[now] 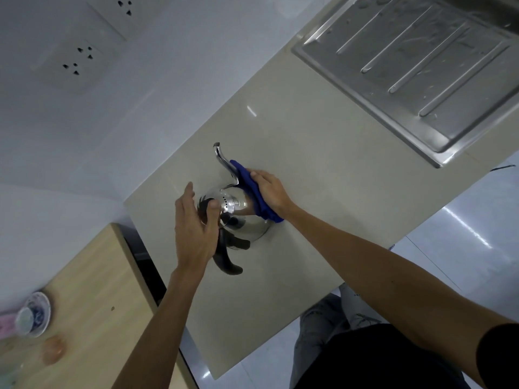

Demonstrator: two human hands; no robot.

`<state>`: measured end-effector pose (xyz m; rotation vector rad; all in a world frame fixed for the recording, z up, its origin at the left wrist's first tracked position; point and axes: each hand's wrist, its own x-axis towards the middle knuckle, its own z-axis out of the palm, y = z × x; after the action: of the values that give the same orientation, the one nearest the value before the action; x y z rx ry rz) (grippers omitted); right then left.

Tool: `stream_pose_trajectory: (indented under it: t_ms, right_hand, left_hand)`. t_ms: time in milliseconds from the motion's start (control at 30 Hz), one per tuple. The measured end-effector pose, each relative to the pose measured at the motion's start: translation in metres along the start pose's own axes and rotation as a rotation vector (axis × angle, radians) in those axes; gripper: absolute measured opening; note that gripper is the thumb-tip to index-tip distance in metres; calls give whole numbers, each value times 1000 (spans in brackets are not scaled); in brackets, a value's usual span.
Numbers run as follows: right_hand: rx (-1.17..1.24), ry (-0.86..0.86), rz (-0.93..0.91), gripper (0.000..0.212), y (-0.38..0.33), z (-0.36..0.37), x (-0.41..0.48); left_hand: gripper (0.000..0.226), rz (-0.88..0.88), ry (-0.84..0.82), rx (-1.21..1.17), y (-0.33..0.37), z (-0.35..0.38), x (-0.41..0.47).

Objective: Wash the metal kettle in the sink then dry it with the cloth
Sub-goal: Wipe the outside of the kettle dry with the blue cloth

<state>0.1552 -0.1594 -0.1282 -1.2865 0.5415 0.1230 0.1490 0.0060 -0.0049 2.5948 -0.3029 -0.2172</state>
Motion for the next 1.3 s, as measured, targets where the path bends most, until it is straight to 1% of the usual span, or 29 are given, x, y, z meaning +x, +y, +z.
stream_pose_trajectory:
  t_ms: [67, 133, 200, 267, 300, 367, 433, 467, 500, 600, 633, 667, 700, 800, 833, 867, 900, 967, 1033, 1067, 1167, 1233, 1300]
  right_hand:
    - [-8, 11, -22, 38, 4, 3, 0]
    - [-43, -10, -26, 39, 6, 2, 2]
    - [-32, -12, 0, 40, 4, 3, 1]
    - [-2, 24, 3, 41, 0, 10, -11]
    - [-17, 73, -45, 41, -2, 17, -24]
    - [-129, 181, -274, 41, -5, 37, -61]
    - [-187, 209, -499, 39, -4, 55, -87]
    - [-187, 219, -538, 38, -2, 54, -82]
    - [-176, 238, -498, 36, 3, 49, -70]
    - [-17, 237, -118, 34, 19, 19, -25]
    - [-1, 243, -46, 34, 21, 14, -20]
    - [-16, 273, -22, 36, 18, 17, -24]
    - [-50, 297, -68, 39, 17, 29, -36]
    - [-123, 334, -348, 47, 12, 76, -98]
    - [-137, 330, -410, 49, 19, 81, -107]
    - [-137, 345, -425, 48, 27, 78, -104]
    - [-111, 374, -373, 47, 37, 72, -97]
    - [-51, 462, -174, 50, 53, 57, -79]
    - [-90, 486, -85, 56, 58, 50, -71]
    - [-123, 478, -65, 55, 57, 49, -69]
    - [-252, 364, -66, 43, 44, 32, -65]
    - [-445, 251, -142, 42, 29, 11, -62]
    - [-663, 170, -197, 45, 12, -16, -57]
  left_hand:
    - [61, 125, 60, -212, -2, 11, 3]
    - [47, 153, 121, -294, -3, 21, 6]
    - [43, 147, 176, -312, -2, 27, 8]
    - [42, 168, 209, -313, -5, 30, 10]
    - [42, 176, 209, -318, -7, 30, 11]
    - [43, 194, 199, -334, -11, 31, 13]
    - [42, 204, 180, -366, -13, 32, 16]
    - [41, 205, 176, -370, -14, 32, 17]
    - [41, 205, 174, -369, -13, 33, 16]
    - [41, 191, 176, -362, -11, 33, 15]
    - [41, 189, 175, -363, -10, 33, 14]
    - [41, 191, 179, -365, -10, 33, 14]
    - [41, 193, 182, -365, -11, 33, 14]
    - [40, 212, 186, -350, -13, 34, 16]
    - [40, 216, 183, -341, -13, 34, 16]
    - [40, 216, 180, -325, -13, 34, 15]
    - [41, 214, 190, -305, -12, 34, 14]
    - [43, 214, 218, -264, -11, 34, 12]
    - [45, 225, 236, -230, -7, 34, 10]
    - [46, 228, 236, -209, -5, 33, 10]
    - [47, 218, 228, -154, -6, 29, 9]
    - [46, 221, 219, -129, -8, 27, 9]
    - [46, 218, 212, -106, -10, 26, 9]
